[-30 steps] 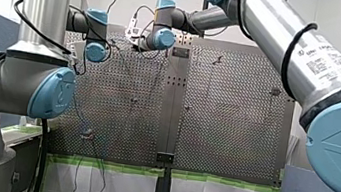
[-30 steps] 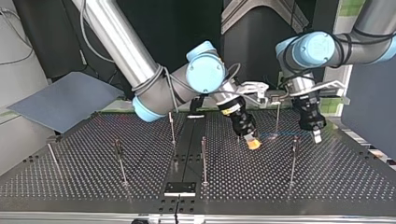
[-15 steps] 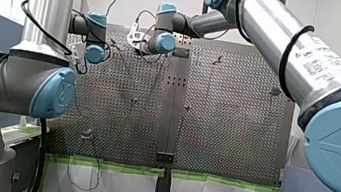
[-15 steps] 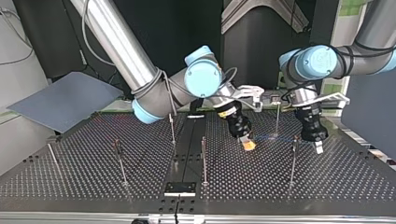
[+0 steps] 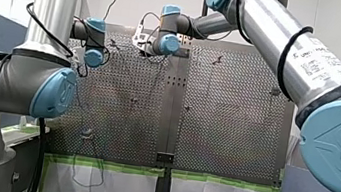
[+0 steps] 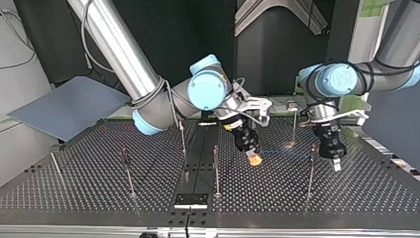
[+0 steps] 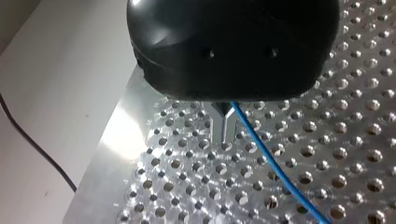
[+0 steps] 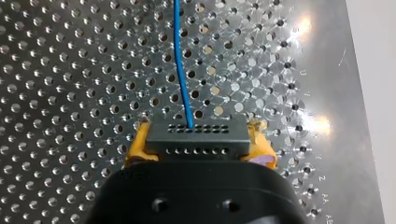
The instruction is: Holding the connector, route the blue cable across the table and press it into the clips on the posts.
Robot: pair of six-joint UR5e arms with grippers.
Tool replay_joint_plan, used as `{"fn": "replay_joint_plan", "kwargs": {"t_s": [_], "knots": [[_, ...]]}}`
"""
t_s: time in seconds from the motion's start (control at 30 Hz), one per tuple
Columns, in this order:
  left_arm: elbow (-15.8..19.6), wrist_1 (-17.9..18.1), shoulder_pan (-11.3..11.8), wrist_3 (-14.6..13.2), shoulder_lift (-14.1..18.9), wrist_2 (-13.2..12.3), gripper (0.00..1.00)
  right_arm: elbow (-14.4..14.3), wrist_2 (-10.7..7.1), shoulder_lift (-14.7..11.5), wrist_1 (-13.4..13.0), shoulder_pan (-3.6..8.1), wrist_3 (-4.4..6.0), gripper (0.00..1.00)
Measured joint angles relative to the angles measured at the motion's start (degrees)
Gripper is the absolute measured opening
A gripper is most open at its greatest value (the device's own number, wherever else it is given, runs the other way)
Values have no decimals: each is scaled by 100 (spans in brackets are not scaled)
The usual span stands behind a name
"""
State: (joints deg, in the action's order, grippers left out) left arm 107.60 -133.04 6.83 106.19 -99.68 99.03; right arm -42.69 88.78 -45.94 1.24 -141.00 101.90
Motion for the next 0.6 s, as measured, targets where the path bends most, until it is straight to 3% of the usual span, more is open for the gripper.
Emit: {"fn": "replay_joint_plan", "kwargs": {"t_s": [0.33,0.37,0.4,0.43,0.47,0.5,0.53,0.57,0.6], "knots": [[-4,-128,47,137,-10,91,0,0,-30,0,5,14,-31,0],[-4,-152,44,158,-10,103,12,-1,-32,1,4,14,-32,0],[-3,-179,42,182,-11,113,12,0,-33,0,2,14,-34,0],[-2,-215,38,217,-10,131,28,0,-32,0,1,14,-35,0],[-3,-245,36,241,-10,152,56,0,-33,0,2,14,-35,0],[-3,-278,34,259,-10,178,56,0,-34,0,2,14,-36,0],[-3,-326,29,269,-8,218,82,2,-34,-2,4,15,-36,0],[-3,-363,25,269,-5,250,98,2,-34,-3,5,14,-36,0],[-3,-399,22,262,-1,284,98,4,-34,-6,5,14,-36,0]]}}
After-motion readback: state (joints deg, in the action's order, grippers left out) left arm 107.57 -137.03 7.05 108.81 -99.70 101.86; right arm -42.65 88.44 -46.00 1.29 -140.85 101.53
